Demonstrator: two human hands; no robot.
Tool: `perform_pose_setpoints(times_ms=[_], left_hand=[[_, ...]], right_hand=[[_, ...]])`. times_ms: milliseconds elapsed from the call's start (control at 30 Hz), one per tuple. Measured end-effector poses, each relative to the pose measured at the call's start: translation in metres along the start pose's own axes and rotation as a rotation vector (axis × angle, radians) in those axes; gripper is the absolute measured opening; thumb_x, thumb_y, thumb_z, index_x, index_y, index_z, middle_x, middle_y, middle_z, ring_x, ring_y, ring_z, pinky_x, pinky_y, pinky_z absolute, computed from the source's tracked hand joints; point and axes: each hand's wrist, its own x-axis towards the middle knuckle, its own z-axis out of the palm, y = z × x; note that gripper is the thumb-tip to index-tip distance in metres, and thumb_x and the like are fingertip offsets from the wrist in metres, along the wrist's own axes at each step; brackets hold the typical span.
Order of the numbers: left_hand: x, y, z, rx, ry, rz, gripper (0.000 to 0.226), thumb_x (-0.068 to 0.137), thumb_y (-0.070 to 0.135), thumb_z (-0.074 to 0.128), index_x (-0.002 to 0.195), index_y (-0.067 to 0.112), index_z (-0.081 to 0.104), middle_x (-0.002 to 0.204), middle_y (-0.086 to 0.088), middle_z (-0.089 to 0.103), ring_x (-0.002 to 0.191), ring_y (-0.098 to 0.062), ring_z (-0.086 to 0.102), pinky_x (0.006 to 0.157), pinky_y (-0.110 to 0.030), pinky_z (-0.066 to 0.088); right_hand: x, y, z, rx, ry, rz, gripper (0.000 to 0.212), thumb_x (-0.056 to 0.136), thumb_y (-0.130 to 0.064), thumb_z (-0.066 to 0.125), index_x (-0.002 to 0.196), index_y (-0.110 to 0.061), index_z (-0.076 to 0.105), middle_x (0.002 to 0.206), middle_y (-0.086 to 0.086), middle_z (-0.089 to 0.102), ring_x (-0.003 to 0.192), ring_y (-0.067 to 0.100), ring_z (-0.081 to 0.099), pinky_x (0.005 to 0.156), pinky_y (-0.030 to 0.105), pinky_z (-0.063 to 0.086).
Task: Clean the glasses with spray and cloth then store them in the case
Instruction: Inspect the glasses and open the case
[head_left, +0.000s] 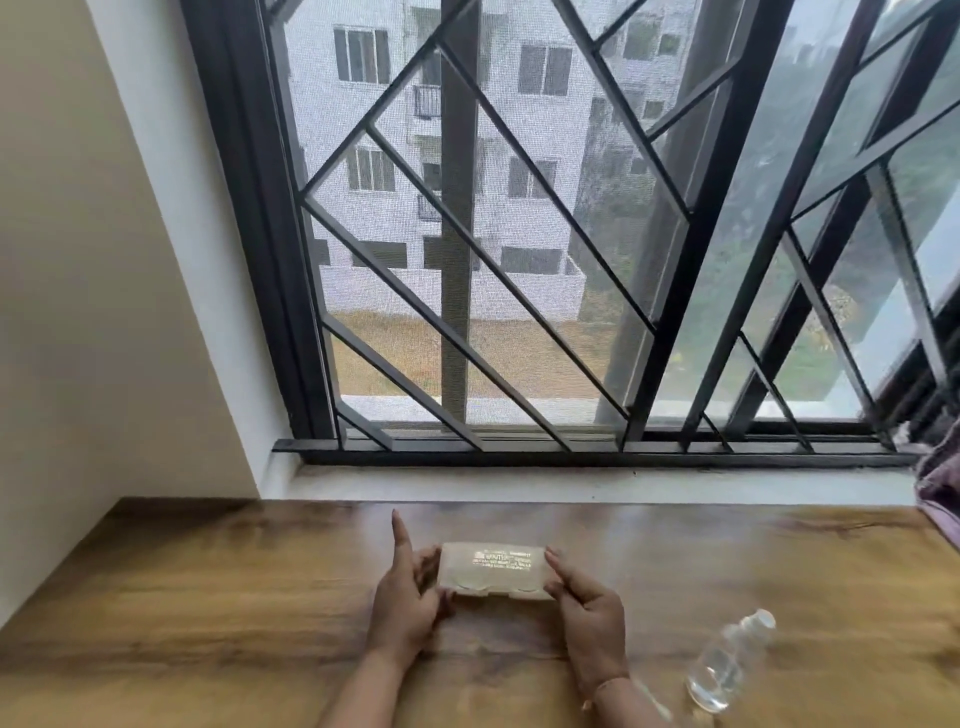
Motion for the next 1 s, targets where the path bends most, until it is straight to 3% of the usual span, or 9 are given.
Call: perform_pose_setpoints(times_ms=[133, 233, 300, 400, 467, 633, 700, 900, 1000], left_hand=[[0.001, -0.001, 0.001, 0.014, 0.003, -0.040, 0.100, 0.072, -0.009, 0.064, 0.143, 0.030, 0.006, 0.121, 0.006, 0.062, 0.105, -0.005, 0.062, 0.091, -0.040, 0.053], [-0.003, 0.004, 0.001, 0.120, 0.068, -0.026, 0.071, 0.071, -0.006, 0.066, 0.134, 0.021, 0.046, 0.114, 0.001, 0.068, 0.089, 0.015, 0.058, 0.085, -0.011, 0.047], [-0.005, 0.010, 0.001, 0.221, 0.108, 0.012, 0.057, 0.073, 0.001, 0.066, 0.123, 0.026, 0.058, 0.110, 0.003, 0.070, 0.088, 0.009, 0.060, 0.078, -0.007, 0.043], [-0.008, 0.015, 0.001, 0.320, 0.090, 0.022, 0.049, 0.079, 0.010, 0.064, 0.121, 0.033, 0.058, 0.109, 0.002, 0.070, 0.096, -0.010, 0.065, 0.077, -0.024, 0.045], [-0.009, 0.017, 0.001, 0.320, 0.077, 0.013, 0.049, 0.078, 0.011, 0.066, 0.122, 0.030, 0.057, 0.109, -0.002, 0.070, 0.098, -0.013, 0.065, 0.077, -0.026, 0.044], [-0.008, 0.016, 0.001, 0.262, 0.057, 0.029, 0.051, 0.074, 0.009, 0.070, 0.121, 0.026, 0.059, 0.108, 0.000, 0.070, 0.083, 0.007, 0.059, 0.065, 0.002, 0.036], [-0.008, 0.016, 0.000, 0.259, 0.051, 0.026, 0.053, 0.074, 0.010, 0.070, 0.122, 0.028, 0.058, 0.107, 0.002, 0.071, 0.077, 0.013, 0.056, 0.066, 0.001, 0.037], [-0.010, 0.018, 0.001, 0.242, 0.093, 0.079, 0.044, 0.079, 0.011, 0.068, 0.120, 0.023, 0.060, 0.109, -0.001, 0.070, 0.090, -0.008, 0.064, 0.076, -0.007, 0.042], [-0.014, 0.021, 0.000, 0.244, 0.111, 0.088, 0.042, 0.078, 0.008, 0.068, 0.118, 0.020, 0.063, 0.099, -0.003, 0.073, 0.074, 0.008, 0.057, 0.063, 0.001, 0.038]], right_hand=[[0.004, 0.009, -0.002, -0.071, 0.050, 0.057, 0.045, 0.074, 0.012, 0.066, 0.112, -0.010, 0.067, 0.117, 0.005, 0.066, 0.113, 0.015, 0.059, 0.096, 0.014, 0.044], [0.008, 0.013, -0.002, 0.024, 0.075, 0.176, 0.050, 0.072, 0.015, 0.066, 0.119, -0.001, 0.061, 0.113, 0.014, 0.068, 0.106, 0.022, 0.063, 0.101, 0.041, 0.046], [0.009, 0.012, -0.001, 0.152, 0.075, 0.250, 0.047, 0.071, 0.020, 0.063, 0.115, 0.003, 0.062, 0.105, 0.016, 0.070, 0.097, 0.025, 0.066, 0.091, 0.041, 0.054], [0.008, 0.007, 0.000, 0.378, 0.073, 0.340, 0.044, 0.070, 0.025, 0.059, 0.106, 0.002, 0.066, 0.088, 0.013, 0.073, 0.068, 0.016, 0.069, 0.054, 0.023, 0.057], [0.007, 0.004, 0.000, 0.434, 0.074, 0.345, 0.044, 0.070, 0.026, 0.057, 0.104, -0.001, 0.066, 0.078, 0.008, 0.075, 0.060, 0.012, 0.068, 0.047, 0.019, 0.053], [0.005, 0.000, 0.000, 0.482, 0.074, 0.345, 0.045, 0.071, 0.027, 0.055, 0.106, 0.001, 0.064, 0.072, 0.003, 0.074, 0.063, 0.011, 0.070, 0.054, 0.019, 0.056], [0.005, 0.002, 0.000, 0.471, 0.085, 0.342, 0.044, 0.071, 0.027, 0.056, 0.108, 0.005, 0.063, 0.078, 0.007, 0.073, 0.064, 0.011, 0.070, 0.057, 0.019, 0.057], [0.007, 0.007, 0.001, 0.468, 0.103, 0.367, 0.042, 0.070, 0.023, 0.060, 0.108, 0.007, 0.064, 0.100, 0.021, 0.068, 0.090, 0.030, 0.064, 0.073, 0.026, 0.057], [0.008, 0.006, 0.002, 0.426, 0.140, 0.368, 0.036, 0.069, 0.020, 0.063, 0.102, 0.005, 0.067, 0.095, 0.020, 0.070, 0.091, 0.031, 0.063, 0.072, 0.027, 0.057]])
